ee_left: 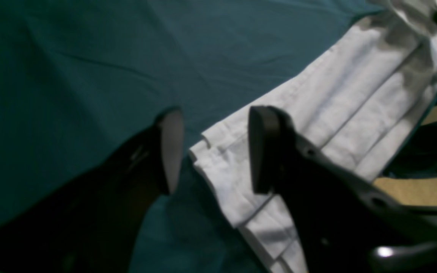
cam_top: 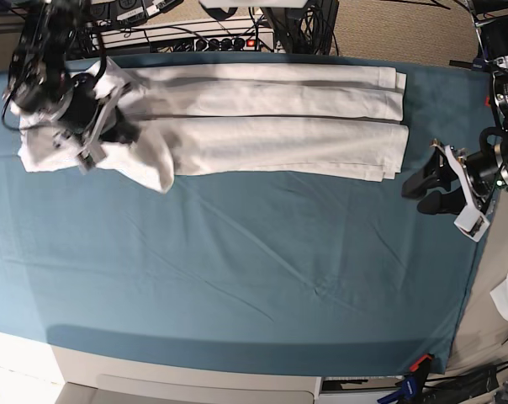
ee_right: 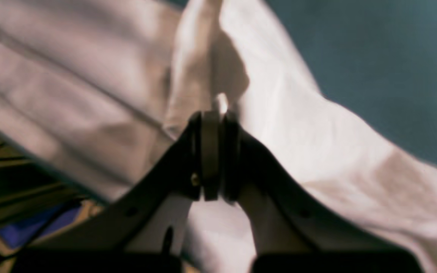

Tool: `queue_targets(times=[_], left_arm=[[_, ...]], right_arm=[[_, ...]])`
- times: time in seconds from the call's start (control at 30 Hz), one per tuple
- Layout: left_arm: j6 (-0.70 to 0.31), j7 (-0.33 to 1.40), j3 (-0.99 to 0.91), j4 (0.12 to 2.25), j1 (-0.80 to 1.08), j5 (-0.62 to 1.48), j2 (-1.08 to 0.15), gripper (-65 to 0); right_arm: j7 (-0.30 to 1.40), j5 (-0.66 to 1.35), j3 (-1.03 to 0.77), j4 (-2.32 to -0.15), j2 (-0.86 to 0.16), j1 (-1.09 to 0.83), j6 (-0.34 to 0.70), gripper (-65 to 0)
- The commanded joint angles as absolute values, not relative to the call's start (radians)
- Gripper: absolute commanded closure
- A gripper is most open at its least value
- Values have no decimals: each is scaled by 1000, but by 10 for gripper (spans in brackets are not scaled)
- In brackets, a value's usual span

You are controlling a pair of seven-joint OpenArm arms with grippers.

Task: Fold the T-shirt properly
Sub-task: 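Fold the loose sleeve end onto the strip with the right gripper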

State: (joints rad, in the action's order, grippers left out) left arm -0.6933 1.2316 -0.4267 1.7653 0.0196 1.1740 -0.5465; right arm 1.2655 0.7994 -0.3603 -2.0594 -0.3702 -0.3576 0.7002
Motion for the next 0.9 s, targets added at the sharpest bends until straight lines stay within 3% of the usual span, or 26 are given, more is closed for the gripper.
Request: queue_targets(times=[0.0,0.37,0.6,0.63,0.73,0.77,0.87], left_arm=[[-698,1210,-434,1778,3,1196,-565,-269],[-698,1210,-434,1778,3,1187,-565,-269],[-698,1209,-434,1778,6,1185,-562,-269],[-698,1204,-434,1778,11,1184,-561,-269],[-698,1188,-434,1778,40,1173,-556,-271],[-698,1187,-434,1778,51,1168,-550,-271],[-698,1188,-434,1778,86,1159,-528,-271]], right_arm=[[1246,810,-368,-2096,-376,-379,698,0],[1227,804,-368,-2139,-293,-510,698,0],[1227,803,-368,-2139,-291,-538,698,0],[1225,804,-368,-2139,-290,-538,698,-14],[1211,803,-368,-2139,-290,-538,698,-258],[1195,803,-369,-2139,-290,-538,698,-288],[1118,803,-392,-2150,-278,-529,698,-288]])
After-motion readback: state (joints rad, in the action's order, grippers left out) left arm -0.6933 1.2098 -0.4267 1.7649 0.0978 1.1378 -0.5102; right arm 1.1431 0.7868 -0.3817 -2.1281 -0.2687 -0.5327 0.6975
